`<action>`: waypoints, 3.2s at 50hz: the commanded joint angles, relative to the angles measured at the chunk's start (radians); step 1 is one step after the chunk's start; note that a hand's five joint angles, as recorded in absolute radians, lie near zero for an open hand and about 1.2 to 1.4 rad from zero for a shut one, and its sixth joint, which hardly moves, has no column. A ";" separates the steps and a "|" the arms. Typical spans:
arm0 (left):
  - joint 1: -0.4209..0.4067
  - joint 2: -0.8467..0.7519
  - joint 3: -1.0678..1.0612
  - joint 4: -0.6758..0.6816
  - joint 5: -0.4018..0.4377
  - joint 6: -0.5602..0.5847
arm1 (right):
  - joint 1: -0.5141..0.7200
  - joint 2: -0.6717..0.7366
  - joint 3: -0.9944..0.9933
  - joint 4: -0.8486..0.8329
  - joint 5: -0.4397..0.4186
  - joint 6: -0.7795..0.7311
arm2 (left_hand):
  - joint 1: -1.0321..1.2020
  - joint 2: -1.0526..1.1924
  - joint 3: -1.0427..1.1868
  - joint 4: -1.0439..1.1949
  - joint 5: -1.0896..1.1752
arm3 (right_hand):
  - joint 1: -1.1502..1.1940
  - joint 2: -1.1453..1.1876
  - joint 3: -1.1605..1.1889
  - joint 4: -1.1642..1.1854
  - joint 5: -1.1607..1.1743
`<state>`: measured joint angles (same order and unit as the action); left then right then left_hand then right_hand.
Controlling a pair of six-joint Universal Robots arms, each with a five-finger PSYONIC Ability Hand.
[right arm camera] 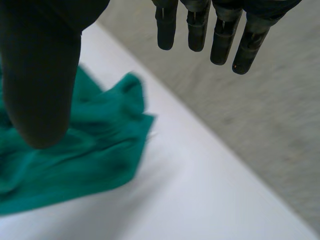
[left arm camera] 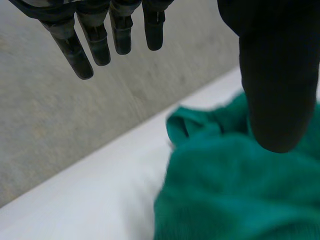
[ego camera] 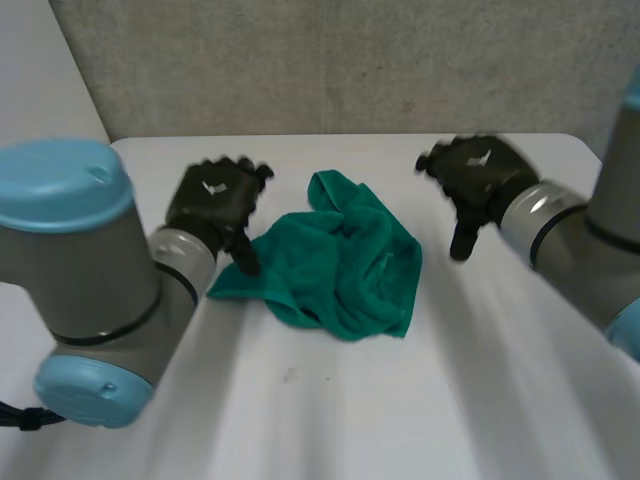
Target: Fold the towel.
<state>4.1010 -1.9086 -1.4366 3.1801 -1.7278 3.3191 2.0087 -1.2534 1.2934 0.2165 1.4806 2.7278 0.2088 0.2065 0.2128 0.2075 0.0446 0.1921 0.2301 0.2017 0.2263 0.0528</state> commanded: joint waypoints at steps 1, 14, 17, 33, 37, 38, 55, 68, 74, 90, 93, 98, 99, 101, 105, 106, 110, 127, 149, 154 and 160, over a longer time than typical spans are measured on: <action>-0.001 -0.089 -0.039 0.017 0.004 0.186 | 0.068 0.072 0.075 0.053 0.001 0.006 | 0.008 0.010 0.004 0.009 -0.003 | -0.018 -0.056 -0.027 -0.052 -0.053; 0.010 -0.322 0.050 0.133 0.023 0.211 | 0.067 0.071 0.259 -0.135 0.015 0.007 | 0.283 0.285 0.279 0.284 0.273 | -0.018 -0.056 -0.027 -0.052 -0.053; 0.010 -0.345 0.062 0.138 0.027 0.211 | 0.067 0.069 0.279 -0.163 0.023 0.010 | 0.453 0.456 0.449 0.455 0.443 | -0.018 -0.056 -0.027 -0.052 -0.053; 0.012 -0.072 0.085 0.153 0.016 0.206 | 0.038 0.068 0.209 -0.160 0.012 0.317 | 1.187 1.190 1.183 1.189 1.177 | -0.018 -0.056 -0.027 -0.052 -0.053; 0.024 -0.012 0.088 0.153 0.016 0.204 | 0.033 0.068 0.162 -0.091 -0.003 0.397 | 1.187 1.190 1.183 1.189 1.177 | -0.018 -0.056 -0.027 -0.052 -0.053; 0.031 0.009 0.088 0.153 0.014 0.206 | 0.035 0.074 0.138 -0.050 -0.026 0.429 | 1.187 1.190 1.183 1.189 1.177 | -0.018 -0.056 -0.027 -0.052 -0.053; 0.015 0.140 0.077 0.142 0.008 0.197 | 0.151 0.376 -0.085 -0.141 -0.066 0.567 | 1.187 1.190 1.183 1.189 1.177 | 0.030 -0.008 0.021 -0.004 -0.005; 0.048 0.285 0.099 0.144 0.010 0.149 | 0.144 0.252 -0.152 -0.194 0.069 0.386 | 1.187 1.190 1.183 1.189 1.177 | 1.204 1.166 1.195 1.170 1.169; 0.084 0.338 0.100 0.142 0.013 0.146 | 0.117 0.131 -0.099 -0.184 0.063 0.322 | 1.187 1.190 1.183 1.189 1.177 | 1.204 1.166 1.195 1.170 1.169; 0.074 0.421 0.084 0.104 0.025 0.057 | -0.028 0.253 -0.259 -0.063 -0.167 0.211 | 1.187 1.190 1.183 1.189 1.177 | 0.002 -0.036 -0.008 -0.033 -0.034; 0.071 0.439 0.084 0.103 0.039 0.056 | -0.028 0.325 -0.327 -0.030 -0.264 0.214 | 1.187 1.190 1.183 1.189 1.177 | -0.016 -0.054 -0.026 -0.050 -0.051; 0.070 0.454 0.081 0.101 0.060 0.054 | -0.019 0.464 -0.466 0.061 -0.368 0.243 | 1.187 1.190 1.183 1.189 1.177 | -0.018 -0.056 -0.027 -0.052 -0.053; 0.070 0.454 0.081 0.101 0.060 0.054 | -0.019 0.523 -0.518 0.084 -0.382 0.266 | 1.187 1.190 1.183 1.189 1.177 | -0.018 -0.056 -0.027 -0.052 -0.053; 0.068 0.457 0.068 0.103 0.062 0.054 | -0.021 0.549 -0.542 0.092 -0.387 0.277 | 1.187 1.190 1.183 1.189 1.177 | -0.018 -0.056 -0.027 -0.052 -0.053; 0.068 0.454 0.068 0.103 0.062 0.056 | 0.025 0.676 -0.646 0.116 -0.398 0.335 | 1.187 1.190 1.183 1.189 1.177 | 0.051 0.013 0.041 0.017 0.016; 0.068 0.453 0.065 0.103 0.063 0.056 | 0.047 0.707 -0.673 0.112 -0.385 0.346 | 1.187 1.190 1.183 1.189 1.177 | 0.237 0.199 0.228 0.203 0.202; 0.081 0.448 0.059 0.107 0.066 0.056 | 0.058 0.736 -0.723 0.106 -0.349 0.359 | 1.187 1.190 1.183 1.189 1.177 | 0.785 0.747 0.776 0.751 0.750; 0.229 0.192 0.128 0.175 0.108 0.054 | 0.021 0.274 -0.605 0.032 -0.114 0.158 | 1.187 1.190 1.183 1.189 1.177 | 1.204 1.166 1.195 1.170 1.169; 0.231 0.026 -0.111 -0.011 0.155 0.140 | 0.177 0.172 0.012 0.277 -0.017 -0.252 | 1.179 1.181 1.175 1.180 1.169 | 1.045 1.007 1.035 1.011 1.010; 0.225 0.034 -0.176 -0.078 0.157 0.289 | 0.176 0.173 0.001 0.290 -0.025 -0.246 | 0.517 0.519 0.513 0.518 0.506 | 0.439 0.401 0.429 0.405 0.404; 0.214 0.082 -0.197 -0.088 0.157 0.470 | 0.142 0.152 -0.068 0.219 -0.013 -0.197 | 0.269 0.271 0.265 0.270 0.259 | 0.110 0.072 0.101 0.076 0.075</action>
<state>4.3243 -1.8720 -1.6099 3.1084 -1.5710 3.6101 2.1865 -1.0776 1.2836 0.5007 1.4608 2.4867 0.5606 0.5801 0.5829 0.5767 0.3987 0.3523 0.4065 0.4049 0.4048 0.2299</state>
